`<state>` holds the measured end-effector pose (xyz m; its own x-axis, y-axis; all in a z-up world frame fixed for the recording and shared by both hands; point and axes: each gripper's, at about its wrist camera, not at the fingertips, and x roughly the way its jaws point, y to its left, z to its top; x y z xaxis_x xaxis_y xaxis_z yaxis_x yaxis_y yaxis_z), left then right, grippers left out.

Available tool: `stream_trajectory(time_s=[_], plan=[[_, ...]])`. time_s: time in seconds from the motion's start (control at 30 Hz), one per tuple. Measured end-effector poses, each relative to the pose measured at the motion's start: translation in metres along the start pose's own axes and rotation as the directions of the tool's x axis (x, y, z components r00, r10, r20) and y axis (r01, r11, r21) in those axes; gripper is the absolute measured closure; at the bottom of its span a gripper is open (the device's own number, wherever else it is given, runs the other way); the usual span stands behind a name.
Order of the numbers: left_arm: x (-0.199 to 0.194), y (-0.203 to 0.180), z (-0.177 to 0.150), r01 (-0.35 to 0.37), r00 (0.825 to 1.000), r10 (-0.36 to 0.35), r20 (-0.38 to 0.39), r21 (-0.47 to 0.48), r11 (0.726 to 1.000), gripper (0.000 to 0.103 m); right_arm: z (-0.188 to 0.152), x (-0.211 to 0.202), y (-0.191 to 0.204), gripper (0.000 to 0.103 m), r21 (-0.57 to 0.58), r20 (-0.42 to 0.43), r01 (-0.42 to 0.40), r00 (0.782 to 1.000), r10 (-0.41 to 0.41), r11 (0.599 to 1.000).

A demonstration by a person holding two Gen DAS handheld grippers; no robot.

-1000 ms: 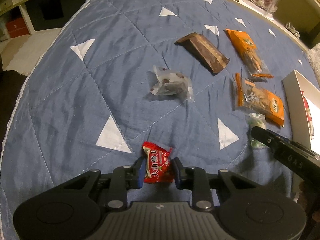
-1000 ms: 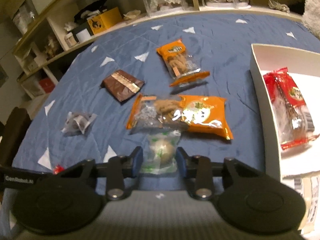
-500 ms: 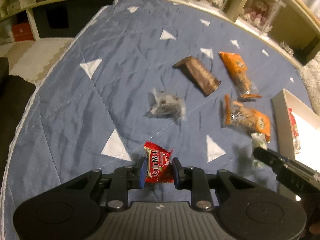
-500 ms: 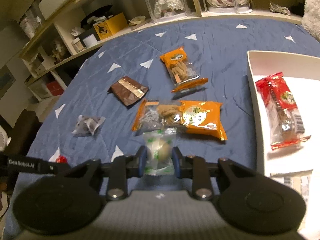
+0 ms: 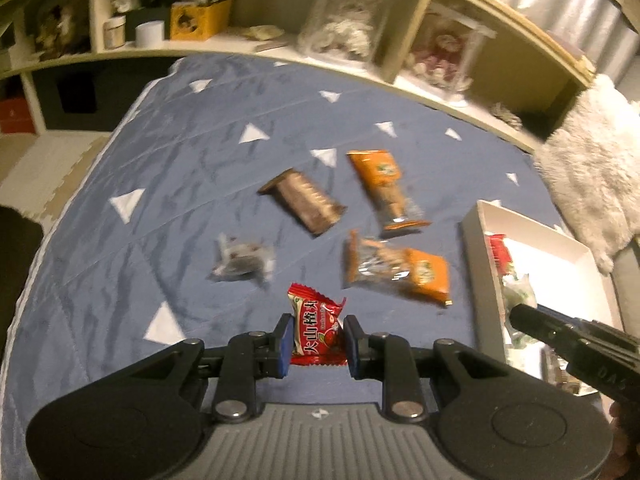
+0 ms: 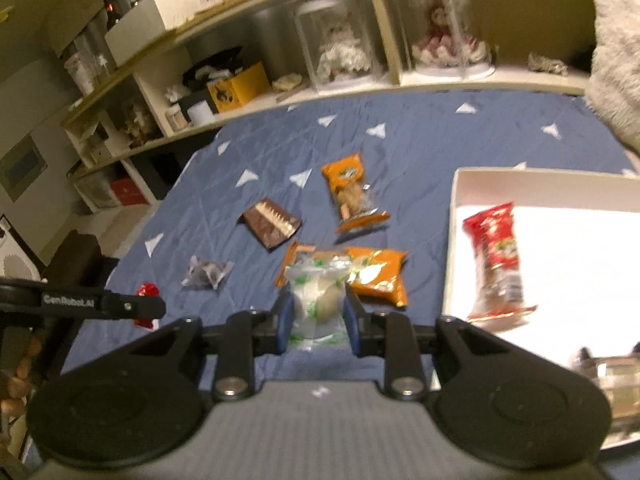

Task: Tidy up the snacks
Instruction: 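Carry the red candy and clear cake over the white tray with both grippers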

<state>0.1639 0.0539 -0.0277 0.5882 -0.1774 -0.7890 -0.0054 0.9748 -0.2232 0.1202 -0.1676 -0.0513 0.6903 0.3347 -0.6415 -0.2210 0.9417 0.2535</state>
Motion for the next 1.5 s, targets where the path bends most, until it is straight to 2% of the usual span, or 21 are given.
stream_trajectory(time_s=[0.43, 0.53, 0.7, 0.87, 1.13, 1.37, 1.5], plan=[[0.003, -0.107, 0.009, 0.108, 0.994, -0.111, 0.023, 0.104, 0.989, 0.074, 0.004, -0.056, -0.074, 0.07, 0.036, 0.054, 0.103, 0.993, -0.104, 0.994], [0.01, -0.134, 0.008, 0.137, 0.99, -0.139, 0.008, 0.124, 0.983, 0.074, 0.001, -0.066, -0.094, 0.07, 0.061, 0.06, 0.124, 0.99, -0.128, 0.99], [0.03, -0.176, 0.003, 0.18, 0.984, -0.177, -0.035, 0.143, 0.973, 0.074, -0.005, -0.077, -0.121, 0.07, 0.104, 0.076, 0.205, 0.974, -0.213, 0.973], [0.052, -0.211, -0.001, 0.213, 0.976, -0.204, -0.071, 0.157, 0.964, 0.074, -0.008, -0.074, -0.15, 0.07, 0.17, 0.043, 0.22, 0.972, -0.23, 0.961], [0.091, -0.242, -0.001, 0.259, 0.96, -0.24, -0.146, 0.125, 0.958, 0.074, -0.011, -0.062, -0.178, 0.07, 0.219, -0.013, 0.218, 0.975, -0.22, 0.951], [0.128, -0.248, -0.005, 0.273, 0.942, -0.252, -0.22, 0.069, 0.96, 0.074, -0.01, -0.054, -0.19, 0.07, 0.251, -0.06, 0.246, 0.969, -0.239, 0.936], [0.139, -0.247, -0.004, 0.278, 0.939, -0.26, -0.223, 0.051, 0.959, 0.074, -0.011, -0.049, -0.197, 0.07, 0.262, -0.089, 0.25, 0.968, -0.235, 0.932]])
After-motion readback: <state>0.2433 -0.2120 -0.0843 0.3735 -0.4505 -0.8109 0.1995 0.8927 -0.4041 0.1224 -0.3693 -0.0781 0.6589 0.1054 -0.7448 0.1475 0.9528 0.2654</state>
